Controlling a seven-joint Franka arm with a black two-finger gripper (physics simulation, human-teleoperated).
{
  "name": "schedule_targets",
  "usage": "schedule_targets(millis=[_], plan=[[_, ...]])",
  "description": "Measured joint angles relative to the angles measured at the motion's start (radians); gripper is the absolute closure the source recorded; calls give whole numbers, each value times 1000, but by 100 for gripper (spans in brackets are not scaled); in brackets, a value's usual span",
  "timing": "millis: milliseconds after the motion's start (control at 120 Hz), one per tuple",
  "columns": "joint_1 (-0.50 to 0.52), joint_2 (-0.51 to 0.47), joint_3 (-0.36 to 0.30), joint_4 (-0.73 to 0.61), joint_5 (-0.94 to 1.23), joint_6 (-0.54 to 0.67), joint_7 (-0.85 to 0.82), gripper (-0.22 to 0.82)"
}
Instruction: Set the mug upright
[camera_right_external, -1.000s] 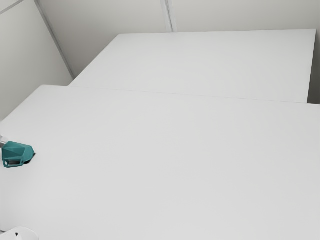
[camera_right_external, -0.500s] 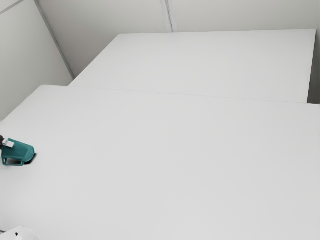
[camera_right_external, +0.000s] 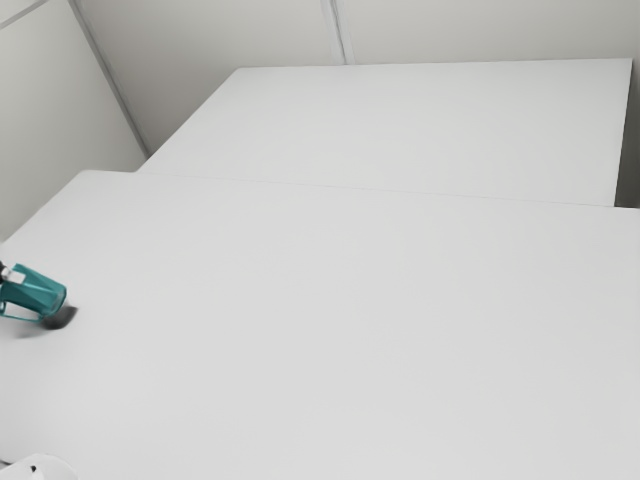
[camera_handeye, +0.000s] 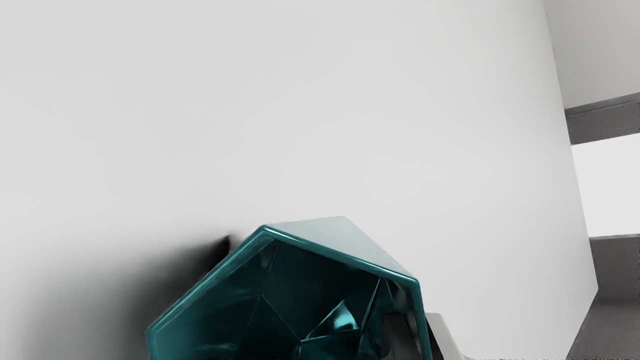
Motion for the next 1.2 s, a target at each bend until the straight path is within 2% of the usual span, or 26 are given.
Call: schedule_targets(millis=[167, 325, 400, 508, 617, 875, 1200], plan=[[-71, -159, 7, -120, 19, -12, -8, 78], [-224, -256, 13, -155, 104, -6, -36, 78], [-300, -336, 14, -250, 144, 34, -59, 79], [-419, -453, 36, -390, 208, 134, -103, 79], [-539, -526, 66, -489, 252, 249, -156, 79], [-770, -667, 73, -706, 409, 549, -318, 79], [-944, -823, 73, -991, 588, 865, -589, 79]])
